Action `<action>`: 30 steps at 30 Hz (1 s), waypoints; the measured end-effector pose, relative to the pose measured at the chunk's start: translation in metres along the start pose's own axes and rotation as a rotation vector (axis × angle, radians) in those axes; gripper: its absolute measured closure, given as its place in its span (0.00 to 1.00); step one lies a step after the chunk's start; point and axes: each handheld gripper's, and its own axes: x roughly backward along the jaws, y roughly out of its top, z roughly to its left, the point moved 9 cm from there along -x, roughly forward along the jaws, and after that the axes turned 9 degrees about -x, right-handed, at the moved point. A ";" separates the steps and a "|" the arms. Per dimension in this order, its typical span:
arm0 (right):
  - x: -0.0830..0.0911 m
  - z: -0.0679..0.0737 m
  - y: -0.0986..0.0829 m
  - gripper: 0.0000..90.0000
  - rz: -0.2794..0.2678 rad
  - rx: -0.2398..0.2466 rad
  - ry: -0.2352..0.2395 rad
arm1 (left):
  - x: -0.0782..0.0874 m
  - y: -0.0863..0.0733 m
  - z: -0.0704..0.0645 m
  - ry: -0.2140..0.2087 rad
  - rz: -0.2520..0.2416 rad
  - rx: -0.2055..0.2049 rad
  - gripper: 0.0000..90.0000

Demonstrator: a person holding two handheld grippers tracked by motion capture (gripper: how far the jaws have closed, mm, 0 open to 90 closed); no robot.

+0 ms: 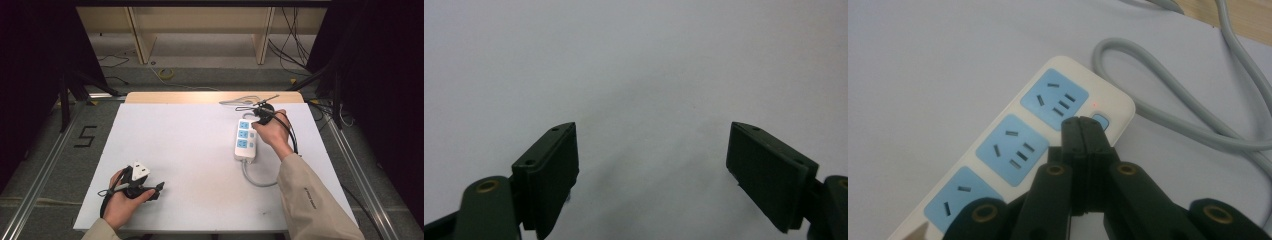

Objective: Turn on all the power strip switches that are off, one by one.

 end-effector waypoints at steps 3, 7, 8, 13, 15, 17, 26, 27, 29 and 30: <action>0.004 0.002 -0.003 1.00 -0.003 0.005 0.007 | 0.000 0.000 0.000 0.001 -0.002 0.001 0.23; 0.007 0.005 -0.008 1.00 -0.004 0.012 0.016 | 0.000 0.000 0.000 0.002 -0.002 0.001 0.23; 0.008 0.006 -0.009 1.00 -0.006 0.013 0.018 | 0.000 0.000 0.000 0.002 -0.002 0.001 0.23; 0.014 0.010 -0.017 0.98 -0.017 0.023 0.033 | 0.000 0.000 0.000 0.001 0.001 0.000 0.23; 0.016 0.011 -0.020 0.97 -0.024 0.027 0.036 | 0.000 0.000 0.000 0.001 0.001 0.000 0.23; 0.018 0.013 -0.023 0.95 -0.029 0.033 0.038 | 0.000 0.000 0.000 0.002 -0.001 0.001 0.23; 0.029 0.017 -0.038 0.89 -0.055 0.057 0.070 | 0.000 -0.001 0.000 0.001 0.001 0.002 0.23; 0.030 0.018 -0.039 0.88 -0.059 0.062 0.073 | 0.000 -0.001 0.000 0.001 0.001 0.002 0.23; 0.032 0.020 -0.042 0.87 -0.064 0.067 0.081 | 0.000 -0.001 0.000 0.001 0.002 0.002 0.23; 0.033 0.020 -0.043 0.86 -0.065 0.073 0.082 | 0.000 -0.001 0.000 0.001 0.002 0.003 0.23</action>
